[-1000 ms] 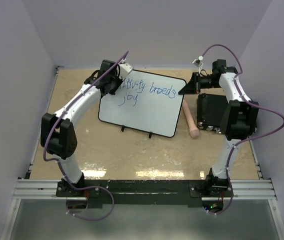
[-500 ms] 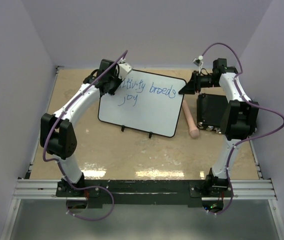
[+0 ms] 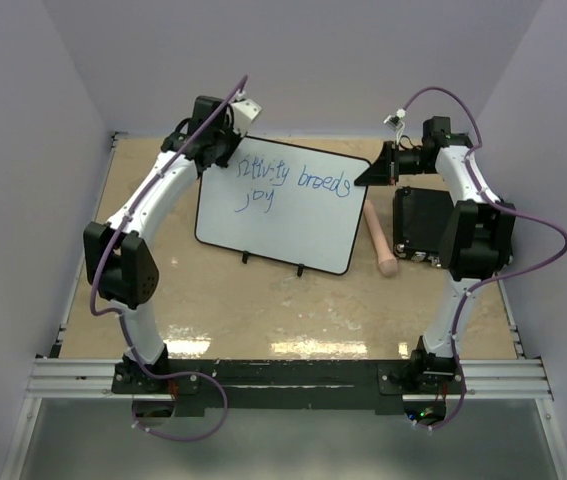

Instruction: Erase the whiteboard

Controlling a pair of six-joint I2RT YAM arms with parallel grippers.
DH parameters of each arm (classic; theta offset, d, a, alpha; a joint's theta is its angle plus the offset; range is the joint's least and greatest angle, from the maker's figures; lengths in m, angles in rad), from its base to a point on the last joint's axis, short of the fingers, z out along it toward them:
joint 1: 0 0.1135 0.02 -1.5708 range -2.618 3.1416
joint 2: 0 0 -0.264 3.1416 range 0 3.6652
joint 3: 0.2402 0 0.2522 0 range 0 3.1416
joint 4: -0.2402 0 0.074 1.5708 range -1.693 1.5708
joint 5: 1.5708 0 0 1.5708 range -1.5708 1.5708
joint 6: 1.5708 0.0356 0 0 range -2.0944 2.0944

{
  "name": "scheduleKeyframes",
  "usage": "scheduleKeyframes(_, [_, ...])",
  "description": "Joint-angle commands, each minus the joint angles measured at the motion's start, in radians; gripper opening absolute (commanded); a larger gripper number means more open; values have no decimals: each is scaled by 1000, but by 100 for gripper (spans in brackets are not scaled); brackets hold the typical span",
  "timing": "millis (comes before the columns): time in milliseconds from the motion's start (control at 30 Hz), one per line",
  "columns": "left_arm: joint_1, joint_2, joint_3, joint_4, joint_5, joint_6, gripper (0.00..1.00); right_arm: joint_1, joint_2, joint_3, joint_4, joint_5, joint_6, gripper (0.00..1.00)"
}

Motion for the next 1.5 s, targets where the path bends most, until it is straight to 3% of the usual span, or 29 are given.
scheduleKeyframes(0, [-11, 26, 19, 9, -7, -23, 0, 9, -39, -3, 65, 11, 6, 0])
scheduleKeyframes(300, [-60, -80, -241, 53, -1, -6, 0, 17, -52, -4, 62, 17, -14, 0])
scheduleKeyframes(467, [-64, -12, -78, 12, -4, -37, 0, 23, -49, -1, 36, 37, -38, 0])
scheduleKeyframes(600, [-65, 81, 172, -33, -19, -48, 0, 27, -53, -1, 25, 43, -52, 0])
scheduleKeyframes(700, [-68, 114, 214, -36, -19, -60, 0, 32, -56, 0, 25, 52, -53, 0])
scheduleKeyframes(867, [-71, 51, 50, -13, -2, -77, 0, 31, -64, -1, 34, 52, -44, 0])
scheduleKeyframes(1000, [-87, -50, -207, 21, 16, -72, 0, 32, -69, -7, 44, 49, -37, 0])
scheduleKeyframes(1133, [-92, -98, -274, 19, 18, -74, 0, 32, -72, -10, 48, 54, -35, 0])
scheduleKeyframes(1233, [-92, -57, -168, 16, -7, -71, 0, 32, -75, -21, 51, 60, -37, 0])
scheduleKeyframes(1367, [-91, 67, 161, -20, -47, -48, 0, 37, -81, -24, 50, 66, -38, 0])
scheduleKeyframes(1467, [-91, 146, 295, -36, -56, -26, 0, 38, -81, -26, 53, 74, -40, 0])
